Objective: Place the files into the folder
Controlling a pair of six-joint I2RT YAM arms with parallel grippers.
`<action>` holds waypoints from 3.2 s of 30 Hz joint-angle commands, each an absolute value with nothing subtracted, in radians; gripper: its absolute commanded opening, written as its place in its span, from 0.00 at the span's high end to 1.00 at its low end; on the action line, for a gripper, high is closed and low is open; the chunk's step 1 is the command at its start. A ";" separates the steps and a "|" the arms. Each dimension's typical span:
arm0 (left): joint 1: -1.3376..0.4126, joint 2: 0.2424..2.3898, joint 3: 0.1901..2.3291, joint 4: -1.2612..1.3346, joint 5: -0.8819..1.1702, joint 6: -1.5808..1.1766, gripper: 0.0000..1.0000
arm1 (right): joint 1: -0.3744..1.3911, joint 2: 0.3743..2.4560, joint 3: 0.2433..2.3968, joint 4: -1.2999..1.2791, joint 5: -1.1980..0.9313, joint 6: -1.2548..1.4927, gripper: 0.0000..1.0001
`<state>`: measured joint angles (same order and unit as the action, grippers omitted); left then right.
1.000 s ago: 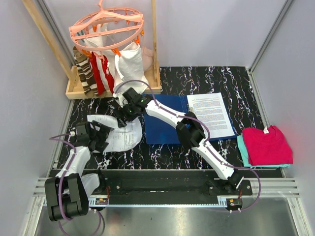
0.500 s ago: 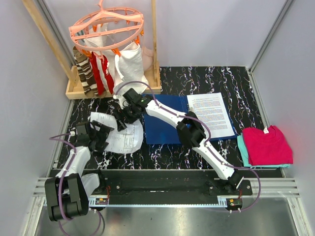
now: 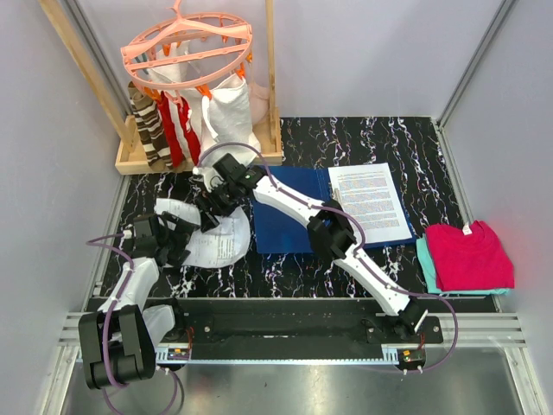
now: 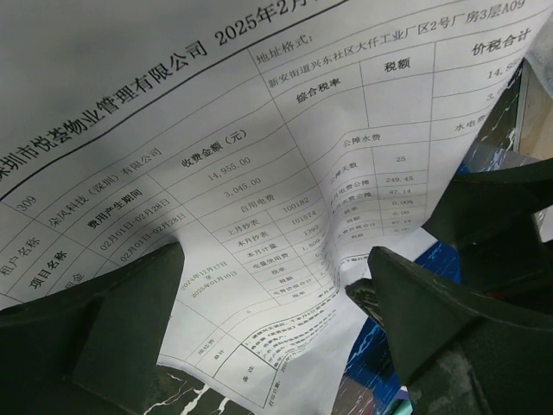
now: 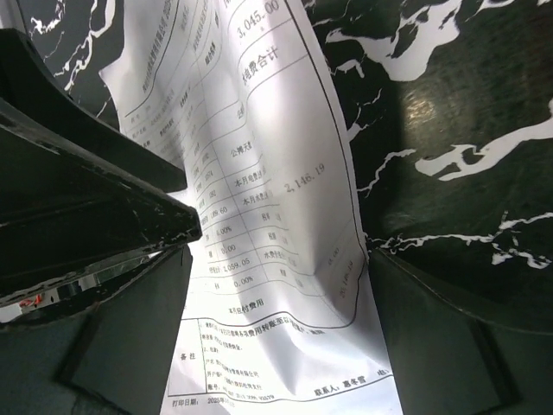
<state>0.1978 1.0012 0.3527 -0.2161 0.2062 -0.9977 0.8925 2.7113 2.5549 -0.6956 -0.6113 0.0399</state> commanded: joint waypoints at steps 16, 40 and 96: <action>0.202 1.017 0.377 -0.248 0.156 -0.930 0.01 | 0.904 2.583 2.438 -0.673 -0.623 0.158 0.13; 0.202 0.939 0.422 -0.341 0.054 -0.844 0.01 | 0.902 2.563 2.401 -0.615 -0.566 0.227 0.11; 0.202 0.980 0.336 -0.203 0.126 -0.934 0.01 | 0.917 2.390 1.918 -0.177 -0.706 0.580 0.22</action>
